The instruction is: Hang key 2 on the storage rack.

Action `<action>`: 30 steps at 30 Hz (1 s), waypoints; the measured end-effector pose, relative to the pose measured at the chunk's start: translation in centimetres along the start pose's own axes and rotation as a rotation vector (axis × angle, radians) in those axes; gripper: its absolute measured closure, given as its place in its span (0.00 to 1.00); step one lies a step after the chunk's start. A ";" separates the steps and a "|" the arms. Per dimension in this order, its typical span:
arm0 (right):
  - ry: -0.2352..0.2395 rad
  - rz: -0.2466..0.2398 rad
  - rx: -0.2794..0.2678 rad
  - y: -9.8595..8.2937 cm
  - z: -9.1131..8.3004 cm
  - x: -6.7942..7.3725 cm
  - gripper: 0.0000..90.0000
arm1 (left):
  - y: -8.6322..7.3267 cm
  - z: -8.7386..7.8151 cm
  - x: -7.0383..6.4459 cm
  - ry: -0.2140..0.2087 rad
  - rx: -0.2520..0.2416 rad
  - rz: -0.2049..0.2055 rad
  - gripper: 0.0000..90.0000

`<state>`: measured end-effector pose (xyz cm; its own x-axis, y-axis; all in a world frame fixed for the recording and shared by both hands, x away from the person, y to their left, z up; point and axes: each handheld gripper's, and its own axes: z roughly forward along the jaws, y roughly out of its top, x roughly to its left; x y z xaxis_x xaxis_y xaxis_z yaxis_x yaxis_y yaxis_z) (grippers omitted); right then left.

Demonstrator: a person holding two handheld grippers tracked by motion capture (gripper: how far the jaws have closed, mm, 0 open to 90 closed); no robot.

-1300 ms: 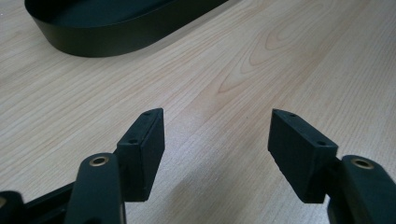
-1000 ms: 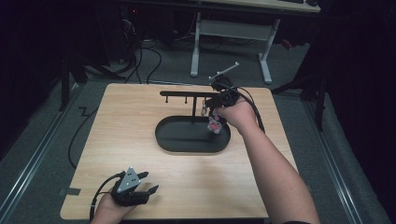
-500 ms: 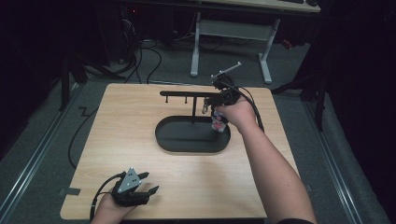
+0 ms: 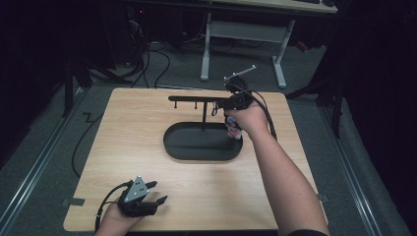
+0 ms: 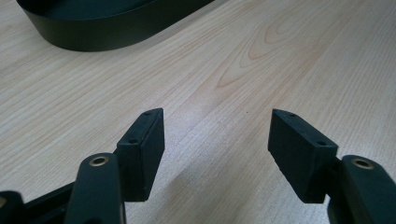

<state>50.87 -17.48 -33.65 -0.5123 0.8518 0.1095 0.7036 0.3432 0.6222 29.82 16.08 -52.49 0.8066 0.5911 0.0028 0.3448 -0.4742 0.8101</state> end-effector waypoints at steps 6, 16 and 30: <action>0.010 -0.017 -0.003 -1.1 -0.9 0.4 0.90 | 0.1 0.3 -0.2 -0.005 0.008 0.012 0.41; 0.041 -0.028 0.006 -3.4 -0.7 0.9 0.85 | 0.2 0.6 -0.3 -0.013 0.019 0.019 0.41; 0.046 -0.034 0.003 -7.6 1.7 1.7 0.67 | 0.3 0.8 -0.3 -0.016 0.016 0.013 0.41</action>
<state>45.46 -17.96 -39.51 -0.5576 0.8208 0.1238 0.6872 0.3728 0.6235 30.07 15.31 -52.72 0.8186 0.5743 0.0039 0.3418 -0.4926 0.8003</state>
